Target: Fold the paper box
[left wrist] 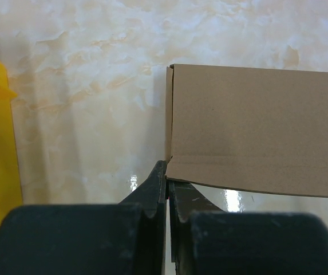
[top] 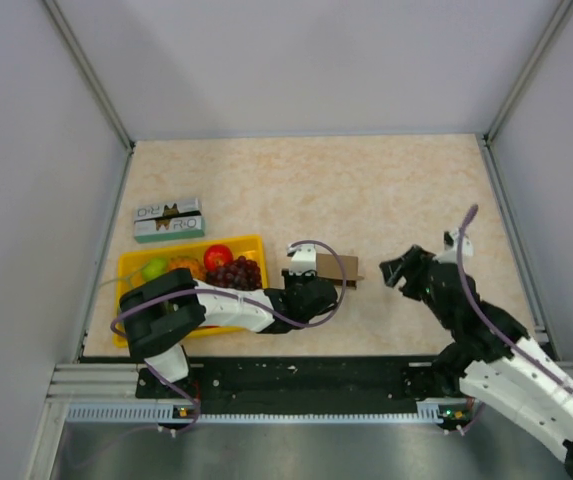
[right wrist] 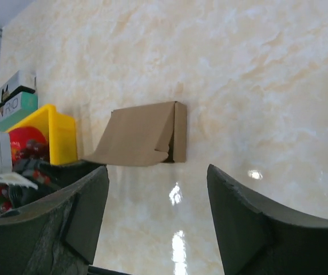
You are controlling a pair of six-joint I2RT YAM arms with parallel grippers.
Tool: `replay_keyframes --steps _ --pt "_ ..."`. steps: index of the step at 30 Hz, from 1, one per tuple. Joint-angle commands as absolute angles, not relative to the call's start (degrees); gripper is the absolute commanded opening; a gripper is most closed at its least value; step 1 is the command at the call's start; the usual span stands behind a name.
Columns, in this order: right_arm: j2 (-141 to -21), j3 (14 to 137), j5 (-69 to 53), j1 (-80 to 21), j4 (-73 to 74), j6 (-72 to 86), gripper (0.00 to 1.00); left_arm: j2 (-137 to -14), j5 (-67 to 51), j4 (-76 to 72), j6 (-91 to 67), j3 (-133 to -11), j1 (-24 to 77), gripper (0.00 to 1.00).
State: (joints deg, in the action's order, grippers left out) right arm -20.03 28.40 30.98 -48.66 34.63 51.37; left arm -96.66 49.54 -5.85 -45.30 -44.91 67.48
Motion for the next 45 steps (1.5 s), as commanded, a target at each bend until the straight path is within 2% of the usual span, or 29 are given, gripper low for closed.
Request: replay_keyframes --steps 1,4,5,6,9,10,11,20,26,30,32,35,37,40,41,42,45 --pt "-35.2 32.8 4.1 -33.6 15.4 39.4 0.66 -97.4 48.8 -2.8 -45.0 -45.7 67.1 0.00" --pt "-44.8 35.7 -7.4 -25.5 8.7 41.5 0.54 -97.4 48.6 -2.5 -45.4 -46.1 67.1 0.00" --pt "-49.2 36.2 -16.6 -23.8 3.1 44.9 0.47 -97.4 48.6 -2.4 -45.3 -46.3 67.2 0.00" --pt "-55.6 35.7 -20.4 -22.3 -1.0 47.4 0.33 -97.4 48.7 -2.4 -45.1 -46.2 67.1 0.00" --pt "-65.1 31.5 -30.0 -22.3 -20.7 57.0 0.18 -97.2 49.4 -2.4 -44.2 -46.2 67.1 0.00" --pt "-66.5 28.2 -32.1 -22.4 -25.2 59.3 0.16 -97.1 49.4 -2.4 -44.0 -46.3 67.1 0.00" --pt "-67.8 26.7 -32.5 -22.6 -32.1 62.5 0.15 -97.1 49.4 -2.5 -43.9 -46.4 67.2 0.00" --pt "-86.9 20.0 -33.9 -26.6 -56.4 68.8 0.09 -96.9 46.8 -2.6 -42.8 -46.1 67.2 0.07" --pt "-98.5 18.1 -36.5 -25.8 -74.9 74.9 0.03 -90.3 42.9 -4.0 -39.5 -41.2 67.1 0.21" --pt "-98.2 17.5 -35.0 -25.4 -71.0 74.5 0.01 -86.1 36.2 -0.3 -37.3 -41.7 67.2 0.39" --pt "-97.6 17.4 -34.3 -25.1 -67.6 72.3 0.02 -78.7 31.0 -0.3 -37.4 -38.2 67.3 0.48" --pt "-97.1 17.5 -33.8 -24.7 -64.5 69.3 0.03 -68.0 25.6 3.7 -36.0 -35.9 67.1 0.55" --pt "-96.8 18.1 -33.1 -24.5 -59.9 67.2 0.04 -62.6 22.5 6.1 -33.8 -37.5 66.9 0.57" --pt "-95.9 18.5 -32.4 -24.4 -55.9 64.2 0.06 -60.5 8.7 12.1 -33.6 -41.9 60.1 0.56" --pt "-95.5 18.8 -31.9 -24.5 -54.8 62.4 0.07 -60.8 4.3 12.3 -33.7 -42.6 54.6 0.54" --pt "-95.1 19.2 -31.6 -24.4 -53.5 61.8 0.07 -61.4 -3.3 12.2 -34.2 -43.6 52.5 0.46" --pt "-93.3 19.6 -31.6 -24.4 -52.3 61.2 0.08 -65.6 -6.2 10.6 -32.8 -47.7 48.6 0.39"
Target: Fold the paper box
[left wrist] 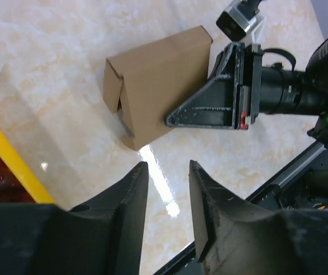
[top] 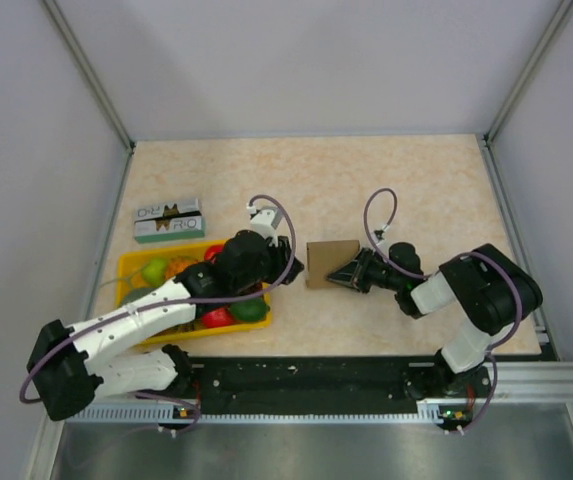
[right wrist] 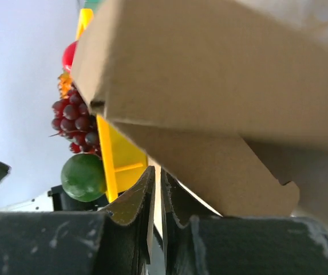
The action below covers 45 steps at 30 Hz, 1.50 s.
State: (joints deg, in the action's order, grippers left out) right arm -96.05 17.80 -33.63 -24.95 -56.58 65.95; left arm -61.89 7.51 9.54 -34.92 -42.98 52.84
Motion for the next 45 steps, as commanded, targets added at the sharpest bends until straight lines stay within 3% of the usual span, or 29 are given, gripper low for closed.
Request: replay_keyframes --steps 1,4,7,10,14,17,20,27,36,40,45 --pt "-92.6 19.8 -31.5 -24.4 -51.3 61.2 0.08 -69.0 -6.5 10.6 -32.4 -50.6 48.0 0.34" --pt "-89.1 22.0 -31.2 -24.4 -47.2 60.0 0.10 -76.7 -8.9 7.3 -33.2 -54.0 45.8 0.26" --pt "-86.5 25.0 -31.5 -24.4 -41.7 57.8 0.12 -83.5 -12.9 8.1 -31.8 -59.2 44.6 0.28" --pt "-84.0 27.6 -30.6 -24.3 -36.1 55.4 0.14 -85.9 -12.7 7.0 -31.5 -60.0 44.3 0.40" --pt "-83.6 30.1 -32.1 -23.6 -31.8 51.6 0.14 -83.7 -13.5 4.0 -24.7 -57.7 43.8 0.69" --pt "-82.4 30.7 -33.0 -23.1 -29.3 48.3 0.15 -81.9 -13.3 5.3 -18.9 -57.7 42.9 0.76" --pt "-80.6 31.6 -33.2 -23.1 -24.0 44.1 0.15 -82.7 -12.3 9.3 -13.6 -60.1 41.4 0.90" --pt "-82.3 32.6 -35.4 -23.0 -24.7 42.8 0.15 -99.0 -30.0 18.9 -9.7 -73.5 35.4 0.88" --pt "-88.3 36.8 -36.5 -22.6 -28.4 45.1 0.15 -107.8 -42.4 18.0 -5.4 -76.8 34.6 0.86" --pt "-89.6 38.1 -36.4 -21.6 -28.5 45.7 0.15 -109.5 -42.2 18.7 -3.9 -76.7 34.7 0.79" --pt "-91.6 39.3 -35.2 -20.8 -29.4 46.0 0.15 -110.6 -41.3 18.7 -3.7 -76.0 34.5 0.59"
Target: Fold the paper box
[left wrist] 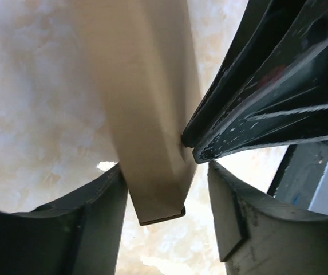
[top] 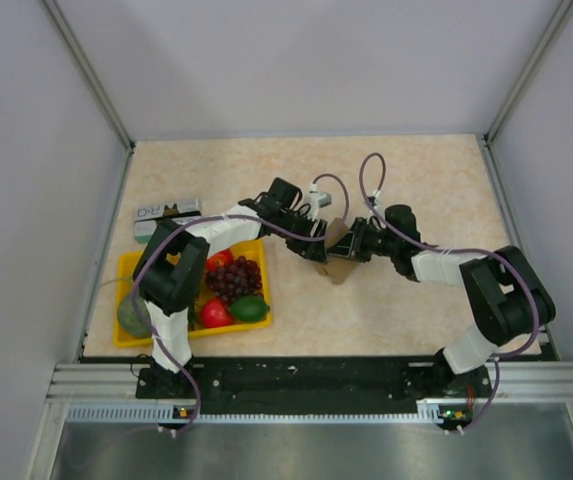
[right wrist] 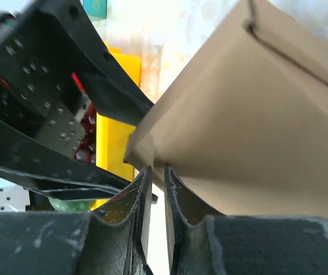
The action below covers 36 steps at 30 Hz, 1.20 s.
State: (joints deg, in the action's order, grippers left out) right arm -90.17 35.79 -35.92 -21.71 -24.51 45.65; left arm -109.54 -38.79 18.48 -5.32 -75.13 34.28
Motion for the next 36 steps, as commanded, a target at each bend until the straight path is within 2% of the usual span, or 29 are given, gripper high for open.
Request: replay_keyframes --steps 1,7,14,21,25,27,28,33,36 --pt "-92.7 39.6 -35.2 -20.7 -29.4 45.7 0.15 -110.8 -41.7 18.6 -4.0 -76.0 34.2 0.56" --pt "-95.5 42.0 -36.6 -20.1 -29.7 45.3 0.15 -111.6 -42.7 16.7 -6.9 -75.6 32.5 0.38" --pt "-93.9 40.4 -37.2 -18.1 -28.8 43.5 0.15 -114.7 -44.8 17.0 -9.8 -75.4 29.9 0.23" --pt "-102.0 39.3 -43.7 -16.3 -43.6 48.4 0.15 -115.4 -48.9 11.9 -13.3 -72.5 29.4 0.22" --pt "-109.3 38.1 -43.5 -16.4 -50.5 51.5 0.15 -116.7 -47.1 12.2 -15.0 -72.5 29.3 0.28" --pt "-111.2 36.8 -43.4 -16.3 -53.8 52.6 0.15 -117.2 -42.9 14.0 -14.9 -72.6 29.4 0.37" --pt "-111.7 36.7 -43.2 -16.3 -53.9 52.4 0.15 -117.2 -41.4 14.5 -14.9 -72.6 29.4 0.51" --pt "-113.5 37.7 -42.9 -16.4 -52.9 51.3 0.14 -116.0 -36.8 14.9 -15.7 -73.2 28.9 0.73" --pt "-114.1 38.7 -42.8 -16.6 -51.6 50.9 0.14 -117.7 -37.6 14.8 -18.0 -75.6 28.2 0.72"
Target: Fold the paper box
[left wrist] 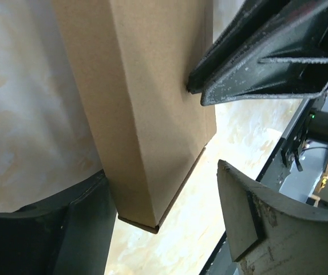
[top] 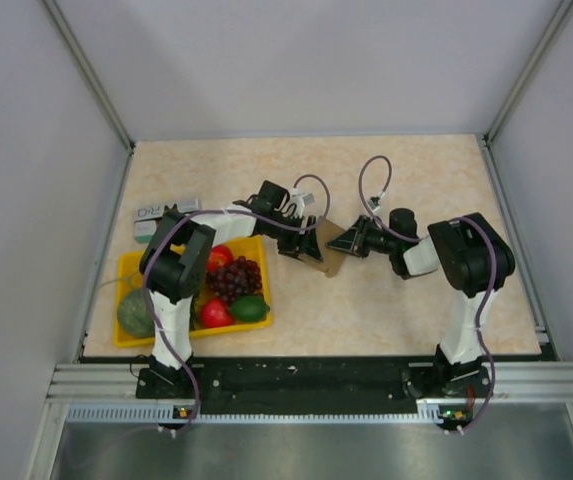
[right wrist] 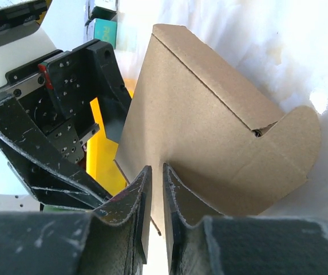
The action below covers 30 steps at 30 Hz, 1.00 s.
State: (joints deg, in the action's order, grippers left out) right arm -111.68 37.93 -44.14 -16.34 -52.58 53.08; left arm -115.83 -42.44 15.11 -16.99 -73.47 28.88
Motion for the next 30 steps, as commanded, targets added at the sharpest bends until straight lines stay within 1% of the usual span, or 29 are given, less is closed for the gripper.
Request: replay_keyframes --steps 1,2,3,4,7,9,11,14,15,18,19,22,23,26,30 --pt "-114.0 38.6 -42.6 -16.5 -51.3 50.6 0.14 -118.2 -36.7 14.5 -19.1 -76.0 28.2 0.71" --pt "-113.7 38.7 -42.2 -16.6 -49.5 50.2 0.14 -118.6 -36.0 14.3 -19.6 -76.3 28.2 0.68" --pt "-113.2 38.7 -40.8 -16.6 -48.2 49.1 0.14 -118.7 -34.5 14.5 -20.9 -76.5 28.2 0.67" --pt "-112.9 38.8 -40.0 -16.6 -46.5 48.7 0.14 -117.8 -30.4 14.6 -21.4 -76.3 28.3 0.67" --pt "-111.4 39.2 -36.1 -16.7 -39.1 45.5 0.13 -113.5 -23.2 13.9 -21.4 -72.8 28.6 0.72" --pt "-110.4 39.4 -33.8 -16.9 -34.9 43.1 0.13 -111.4 -17.0 14.7 -20.3 -71.0 28.7 0.74" --pt "-110.6 39.9 -35.5 -16.8 -35.4 43.1 0.14 -108.7 -11.7 15.6 -19.7 -70.4 28.8 0.75" --pt "-108.8 40.5 -37.3 -16.9 -36.4 43.9 0.14 -106.1 -7.8 17.2 -18.3 -70.8 30.2 0.75" --pt "-108.0 40.7 -38.0 -16.8 -36.2 44.3 0.14 -105.6 -7.3 17.2 -17.0 -70.8 30.9 0.72" --pt "-103.9 42.4 -39.4 -16.9 -33.4 44.0 0.15 -105.0 -7.8 16.5 -14.7 -71.9 33.6 0.69" --pt "-102.8 43.2 -39.0 -16.8 -31.0 43.6 0.15 -106.2 -7.5 16.8 -14.8 -73.6 34.1 0.66" --pt "-98.8 44.8 -38.6 -16.4 -26.8 41.7 0.17 -108.9 -6.2 17.7 -15.8 -76.9 35.4 0.66" --pt "-98.0 44.8 -39.6 -16.4 -27.6 41.8 0.19 -109.7 -5.6 18.2 -16.3 -77.9 35.7 0.66" --pt "-98.5 44.1 -42.1 -16.4 -33.0 44.8 0.20 -111.9 -5.1 18.5 -17.7 -80.6 36.3 0.68" --pt "-103.5 39.7 -41.8 -16.3 -39.8 47.9 0.17 -114.2 -4.4 18.5 -18.6 -82.3 36.6 0.68"
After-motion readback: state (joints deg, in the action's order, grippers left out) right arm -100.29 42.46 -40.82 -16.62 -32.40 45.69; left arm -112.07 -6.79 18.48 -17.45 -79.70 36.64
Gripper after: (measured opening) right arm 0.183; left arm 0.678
